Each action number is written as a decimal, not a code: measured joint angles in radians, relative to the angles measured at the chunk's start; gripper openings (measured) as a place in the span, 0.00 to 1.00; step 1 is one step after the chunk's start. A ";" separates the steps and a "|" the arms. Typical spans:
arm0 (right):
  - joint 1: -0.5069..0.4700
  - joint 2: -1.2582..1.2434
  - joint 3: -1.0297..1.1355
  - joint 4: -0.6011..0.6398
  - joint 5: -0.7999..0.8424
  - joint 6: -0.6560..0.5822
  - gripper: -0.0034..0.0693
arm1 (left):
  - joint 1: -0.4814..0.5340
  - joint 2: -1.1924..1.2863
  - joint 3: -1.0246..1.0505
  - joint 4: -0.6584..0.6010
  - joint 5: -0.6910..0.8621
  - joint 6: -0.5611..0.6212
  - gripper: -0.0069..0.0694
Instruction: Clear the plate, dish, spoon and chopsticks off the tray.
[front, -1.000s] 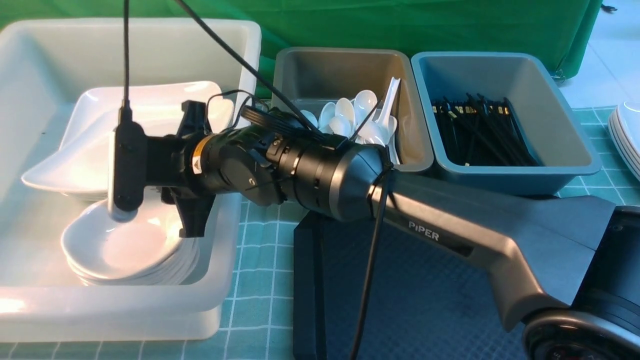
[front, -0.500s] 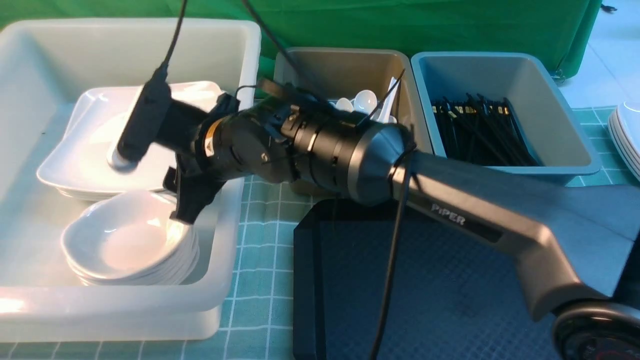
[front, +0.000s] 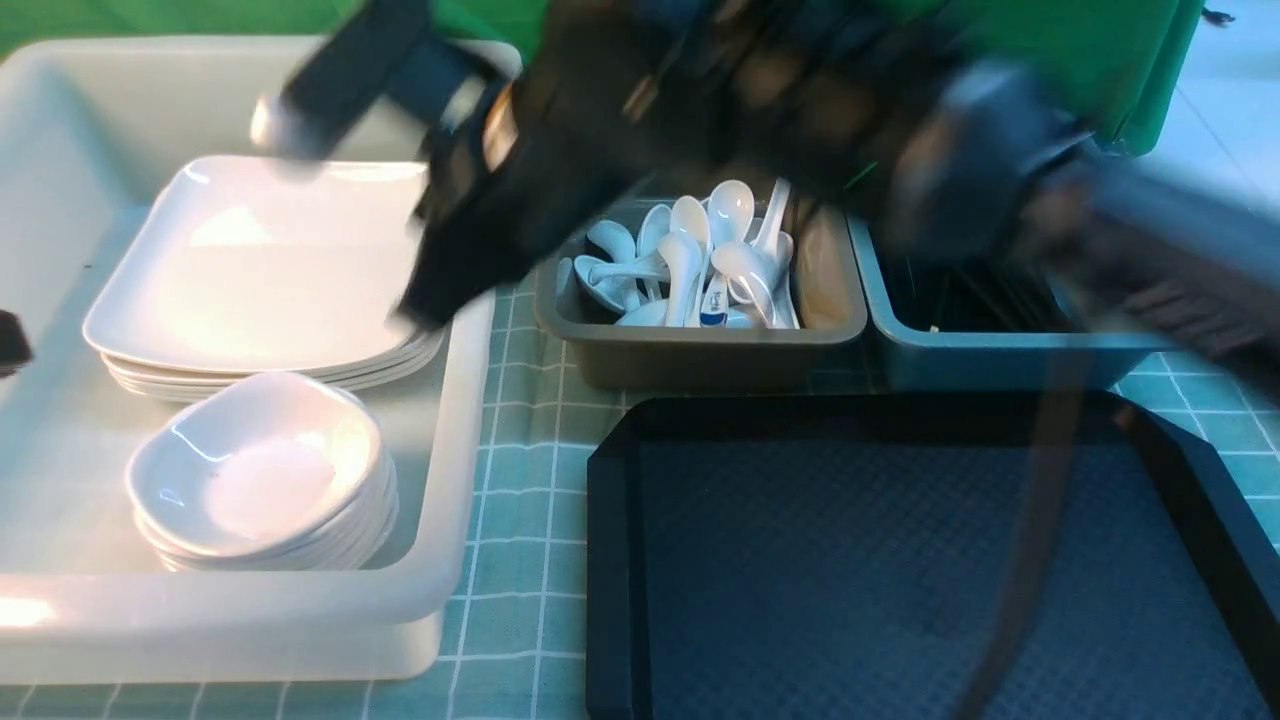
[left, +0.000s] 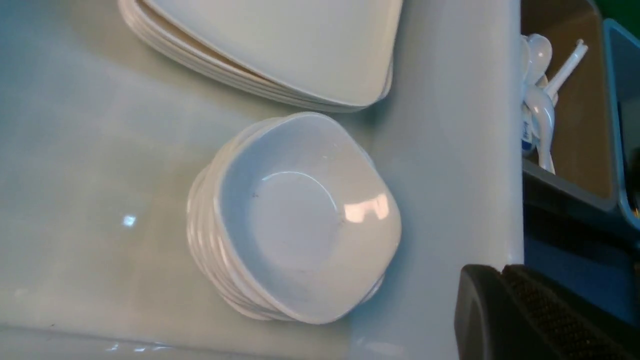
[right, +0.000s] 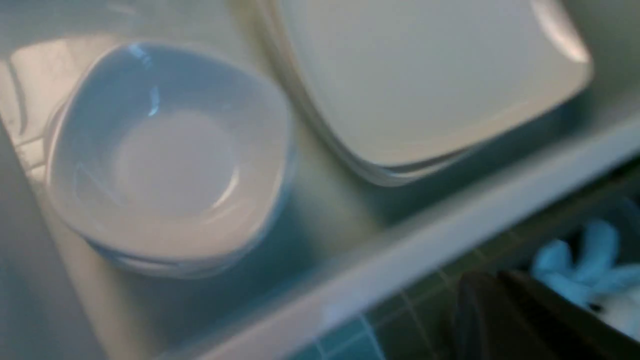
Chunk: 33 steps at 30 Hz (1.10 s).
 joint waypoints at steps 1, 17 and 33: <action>-0.009 -0.010 -0.003 -0.003 0.014 0.007 0.10 | -0.013 0.000 0.000 0.000 0.000 0.002 0.11; -0.319 -1.017 0.727 -0.049 -0.259 0.282 0.07 | -0.533 -0.140 0.000 0.069 -0.137 0.096 0.11; -0.319 -1.654 1.513 -0.048 -0.903 0.341 0.11 | -0.536 -0.670 0.001 0.156 -0.084 -0.140 0.11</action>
